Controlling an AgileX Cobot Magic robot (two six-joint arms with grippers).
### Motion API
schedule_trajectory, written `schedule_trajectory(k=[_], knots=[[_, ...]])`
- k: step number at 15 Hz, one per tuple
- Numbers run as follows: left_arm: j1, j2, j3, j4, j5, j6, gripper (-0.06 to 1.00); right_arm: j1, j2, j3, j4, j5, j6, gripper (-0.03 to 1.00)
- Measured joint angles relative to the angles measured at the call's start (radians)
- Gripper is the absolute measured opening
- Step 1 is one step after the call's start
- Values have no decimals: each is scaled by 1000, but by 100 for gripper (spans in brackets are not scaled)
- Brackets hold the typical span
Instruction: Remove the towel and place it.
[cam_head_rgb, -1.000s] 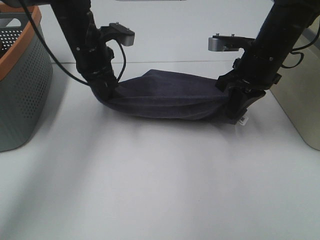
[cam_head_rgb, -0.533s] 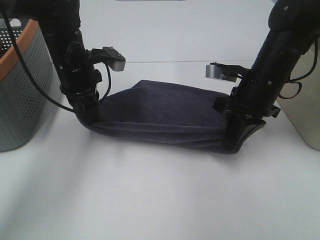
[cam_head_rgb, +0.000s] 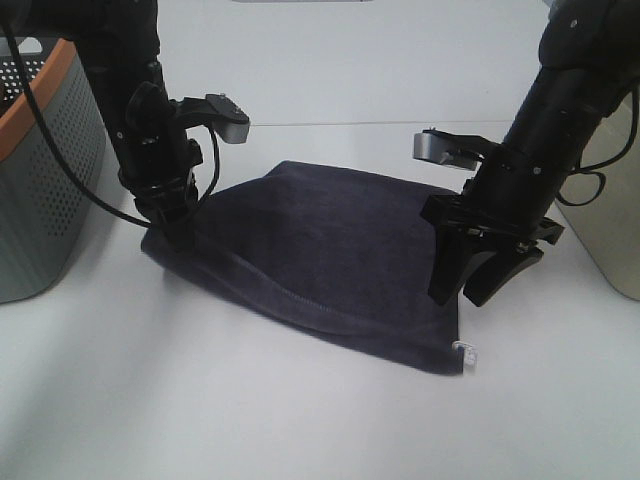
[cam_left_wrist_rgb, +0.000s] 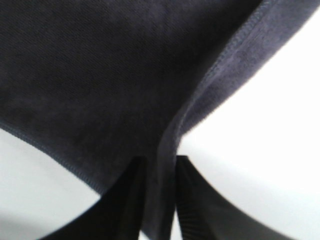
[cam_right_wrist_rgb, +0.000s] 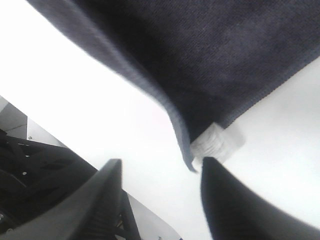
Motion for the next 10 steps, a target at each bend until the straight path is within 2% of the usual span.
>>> schedule_trajectory(k=[1,2,3,6,10], knots=[[0,-1,0,0,0,4,55,0,0,0,-2,2,44,71],[0,-1,0,-11,0,4,68,0,0,0,-2,7,52,74],[0,-1,0,-29,0,3,75,0,0,0,-2,10,58,76],[0,-2,-9,-71,0,1,79,0,0,-19,-4,37,77,76],[0,-20,-143,-75,-1,-118,80,0,-11,-146,-3,45,116,76]])
